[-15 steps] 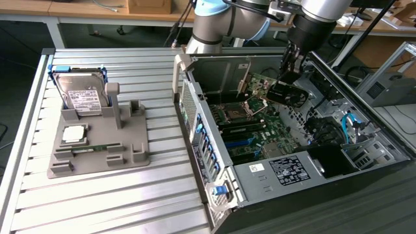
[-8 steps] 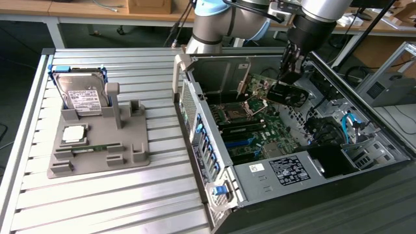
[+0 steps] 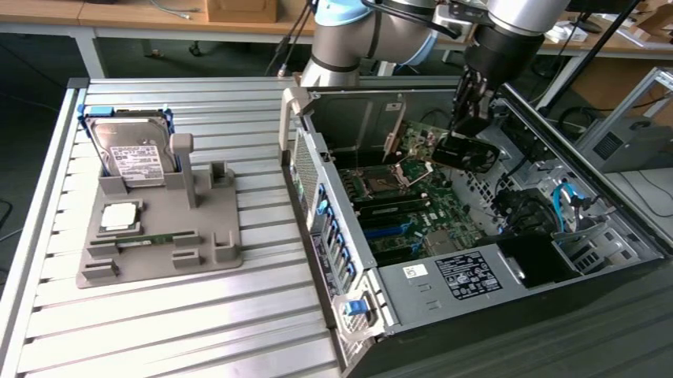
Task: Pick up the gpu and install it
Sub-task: 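Insert the gpu into the slot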
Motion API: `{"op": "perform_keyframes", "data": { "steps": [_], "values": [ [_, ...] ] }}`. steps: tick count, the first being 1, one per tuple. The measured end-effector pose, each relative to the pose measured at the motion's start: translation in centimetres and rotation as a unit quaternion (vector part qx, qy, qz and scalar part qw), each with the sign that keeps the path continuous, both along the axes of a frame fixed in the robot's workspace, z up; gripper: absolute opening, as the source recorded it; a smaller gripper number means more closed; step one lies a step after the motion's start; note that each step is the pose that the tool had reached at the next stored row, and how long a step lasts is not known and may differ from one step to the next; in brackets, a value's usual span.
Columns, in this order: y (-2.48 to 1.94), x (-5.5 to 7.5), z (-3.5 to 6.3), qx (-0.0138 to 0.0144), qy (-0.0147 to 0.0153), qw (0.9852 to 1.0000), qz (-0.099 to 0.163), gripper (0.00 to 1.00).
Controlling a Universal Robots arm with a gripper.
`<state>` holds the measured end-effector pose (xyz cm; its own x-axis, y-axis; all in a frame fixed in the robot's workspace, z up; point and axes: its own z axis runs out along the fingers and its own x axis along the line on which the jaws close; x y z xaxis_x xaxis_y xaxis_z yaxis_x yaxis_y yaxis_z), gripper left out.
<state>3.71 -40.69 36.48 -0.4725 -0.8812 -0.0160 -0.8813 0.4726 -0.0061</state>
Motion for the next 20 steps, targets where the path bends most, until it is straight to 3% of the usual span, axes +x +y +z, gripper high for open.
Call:
{"op": "perform_keyframes", "data": {
  "steps": [8, 20],
  "values": [
    [0.0, 0.0, -0.04, -0.0029, 0.0, 0.9997, 0.024, 0.27],
    [-0.04, 0.0, -0.13, -0.003, -0.0001, 0.998, 0.063, 0.27]
  ]
}}
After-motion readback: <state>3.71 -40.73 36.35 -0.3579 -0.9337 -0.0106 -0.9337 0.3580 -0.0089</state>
